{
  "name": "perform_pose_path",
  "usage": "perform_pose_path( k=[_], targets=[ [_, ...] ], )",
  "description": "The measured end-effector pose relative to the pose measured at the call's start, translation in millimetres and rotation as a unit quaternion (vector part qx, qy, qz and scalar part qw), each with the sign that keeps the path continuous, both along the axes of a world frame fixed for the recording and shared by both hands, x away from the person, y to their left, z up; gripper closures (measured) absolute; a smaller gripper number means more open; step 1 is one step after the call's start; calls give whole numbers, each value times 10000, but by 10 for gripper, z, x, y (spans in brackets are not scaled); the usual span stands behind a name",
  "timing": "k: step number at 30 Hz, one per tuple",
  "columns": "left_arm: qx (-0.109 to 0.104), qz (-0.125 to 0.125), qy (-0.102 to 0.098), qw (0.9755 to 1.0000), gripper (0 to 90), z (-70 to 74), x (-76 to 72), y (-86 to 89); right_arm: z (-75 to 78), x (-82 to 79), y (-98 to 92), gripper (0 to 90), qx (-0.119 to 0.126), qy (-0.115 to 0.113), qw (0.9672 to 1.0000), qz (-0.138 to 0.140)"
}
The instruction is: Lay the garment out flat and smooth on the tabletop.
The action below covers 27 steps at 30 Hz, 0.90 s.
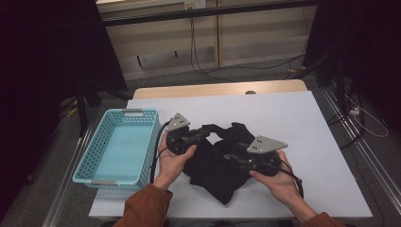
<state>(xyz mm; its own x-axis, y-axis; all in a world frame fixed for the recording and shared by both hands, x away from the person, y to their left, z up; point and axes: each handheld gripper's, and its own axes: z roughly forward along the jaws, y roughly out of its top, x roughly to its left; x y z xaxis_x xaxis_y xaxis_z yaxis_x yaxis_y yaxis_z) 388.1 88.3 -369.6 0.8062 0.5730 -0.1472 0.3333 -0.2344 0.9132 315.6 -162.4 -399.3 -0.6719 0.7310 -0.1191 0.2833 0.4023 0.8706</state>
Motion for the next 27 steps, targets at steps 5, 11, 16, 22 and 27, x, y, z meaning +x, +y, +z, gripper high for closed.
perform_pose_path(
  k=[5,11,16,22,27],
  targets=[
    [69,-248,-79,9996,840,29,-86,-125,184,152,27,503,178,-265,9995,75],
    [85,-420,-73,9991,839,12,-110,-167,40,345,172,606,-55,-107,9999,-28],
    [53,-375,60,9993,735,-27,-81,-141,-11,315,90,880,36,-132,9999,-99],
    [183,-402,164,9989,583,-94,-61,-133,-34,254,-132,887,103,-119,9993,-344],
    [435,-496,218,9976,542,-198,-84,-154,-48,252,-301,886,283,-47,9980,-570]
  ],
)
